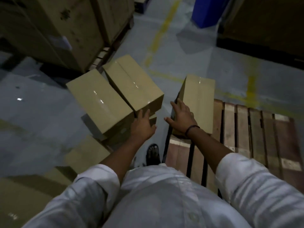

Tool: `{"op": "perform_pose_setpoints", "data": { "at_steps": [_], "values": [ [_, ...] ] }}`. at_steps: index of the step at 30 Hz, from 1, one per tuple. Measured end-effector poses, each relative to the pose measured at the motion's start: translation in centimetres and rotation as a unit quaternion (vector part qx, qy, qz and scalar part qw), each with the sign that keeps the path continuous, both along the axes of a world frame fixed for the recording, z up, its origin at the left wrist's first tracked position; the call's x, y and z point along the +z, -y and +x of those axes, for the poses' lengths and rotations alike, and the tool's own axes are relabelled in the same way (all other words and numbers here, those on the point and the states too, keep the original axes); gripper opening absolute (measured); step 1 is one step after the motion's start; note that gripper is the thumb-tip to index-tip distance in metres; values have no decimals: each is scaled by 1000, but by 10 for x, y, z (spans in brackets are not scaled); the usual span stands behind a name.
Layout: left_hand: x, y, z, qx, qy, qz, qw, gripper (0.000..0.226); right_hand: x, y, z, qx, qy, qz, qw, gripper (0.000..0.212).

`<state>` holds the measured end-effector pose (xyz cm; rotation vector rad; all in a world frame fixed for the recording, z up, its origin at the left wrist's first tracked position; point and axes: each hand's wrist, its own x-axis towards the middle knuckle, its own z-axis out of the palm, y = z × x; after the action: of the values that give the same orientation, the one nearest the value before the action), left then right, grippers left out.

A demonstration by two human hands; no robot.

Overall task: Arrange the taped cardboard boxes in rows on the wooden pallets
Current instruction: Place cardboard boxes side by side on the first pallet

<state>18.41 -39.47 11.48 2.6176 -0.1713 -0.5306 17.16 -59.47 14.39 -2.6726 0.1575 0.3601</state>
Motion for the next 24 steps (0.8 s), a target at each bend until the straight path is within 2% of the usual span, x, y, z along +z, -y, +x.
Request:
{"op": "perform_pose_setpoints", "data": {
  "at_steps": [6, 11, 16, 20, 24],
  "values": [
    [26, -39, -114, 37, 29, -30, 998, 82, 14, -43, -108, 1, 44, 17, 999, 83],
    [49, -87, -206, 65, 34, -30, 997, 81, 34, -86, -193, 9, 31, 41, 999, 81],
    [56, -159, -268, 122, 40, -16, 992, 82, 44, -141, -227, 73, 51, 28, 996, 81],
    [52, -222, -310, 183, 19, -3, 983, 81, 40, -202, -248, 119, 34, 39, 992, 82],
    [44, -289, -350, 250, 18, 6, 968, 80, 31, -276, -265, 212, 3, 15, 977, 82]
  ]
}}
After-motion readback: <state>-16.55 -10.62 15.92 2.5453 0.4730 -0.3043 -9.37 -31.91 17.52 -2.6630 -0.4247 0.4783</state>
